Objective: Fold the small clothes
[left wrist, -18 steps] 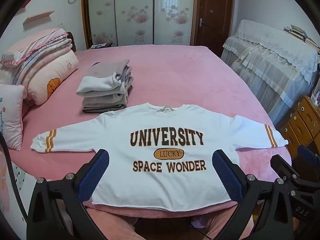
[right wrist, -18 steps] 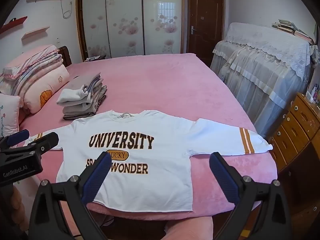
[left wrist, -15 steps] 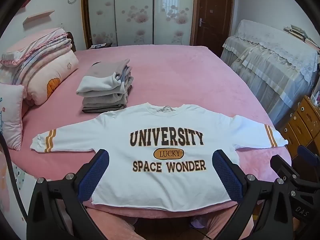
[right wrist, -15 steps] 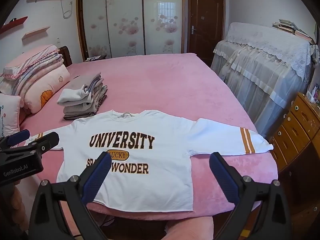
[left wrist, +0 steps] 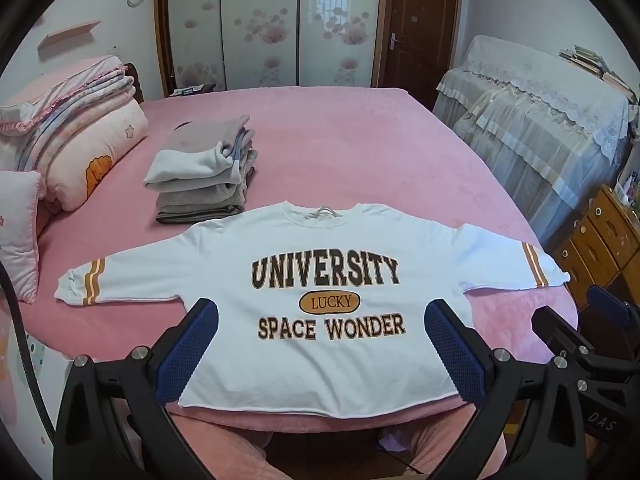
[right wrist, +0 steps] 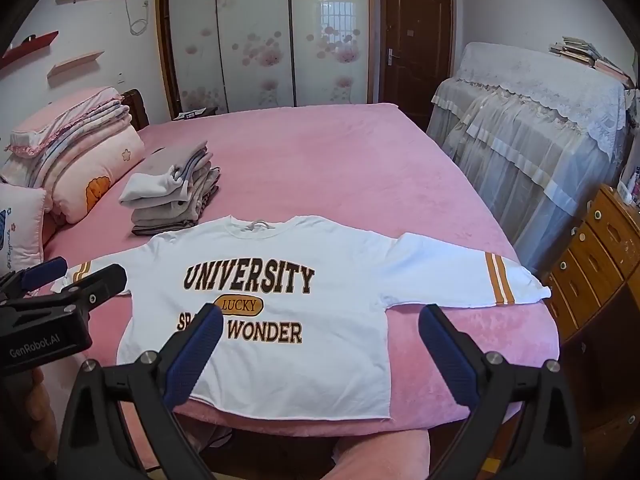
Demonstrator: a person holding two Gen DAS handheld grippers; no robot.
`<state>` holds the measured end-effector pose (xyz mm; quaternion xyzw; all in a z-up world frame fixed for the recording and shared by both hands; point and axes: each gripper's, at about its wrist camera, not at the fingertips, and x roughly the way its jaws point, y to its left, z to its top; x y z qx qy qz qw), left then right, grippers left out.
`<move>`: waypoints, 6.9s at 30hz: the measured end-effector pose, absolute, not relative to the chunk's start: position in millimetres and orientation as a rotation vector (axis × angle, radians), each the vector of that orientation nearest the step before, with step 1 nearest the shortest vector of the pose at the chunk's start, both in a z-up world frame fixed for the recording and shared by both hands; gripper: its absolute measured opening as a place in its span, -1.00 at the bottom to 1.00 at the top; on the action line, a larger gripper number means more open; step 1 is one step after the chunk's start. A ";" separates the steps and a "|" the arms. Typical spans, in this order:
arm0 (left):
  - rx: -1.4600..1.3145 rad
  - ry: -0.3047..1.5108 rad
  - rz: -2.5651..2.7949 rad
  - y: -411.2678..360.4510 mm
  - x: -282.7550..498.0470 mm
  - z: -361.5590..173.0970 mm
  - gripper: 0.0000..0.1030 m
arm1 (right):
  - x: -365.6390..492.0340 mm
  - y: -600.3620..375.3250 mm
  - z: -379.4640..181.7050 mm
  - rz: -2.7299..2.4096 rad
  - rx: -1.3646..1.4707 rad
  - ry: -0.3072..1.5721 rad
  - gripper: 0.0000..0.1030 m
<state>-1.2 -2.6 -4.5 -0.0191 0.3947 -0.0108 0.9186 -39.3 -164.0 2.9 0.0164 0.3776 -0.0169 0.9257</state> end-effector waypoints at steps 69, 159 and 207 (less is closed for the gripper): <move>-0.018 0.898 -0.014 -16.2 2.2 -16.7 0.99 | -42.3 -181.4 -12.4 0.004 0.112 0.827 0.92; 0.148 1.065 -0.395 -415.6 230.7 -230.1 0.98 | 81.2 -614.2 -223.9 -0.413 0.670 0.916 -0.74; -0.176 1.100 -0.117 -102.6 181.2 -204.8 0.98 | 100.8 -194.4 -199.2 0.477 -0.015 0.977 -0.08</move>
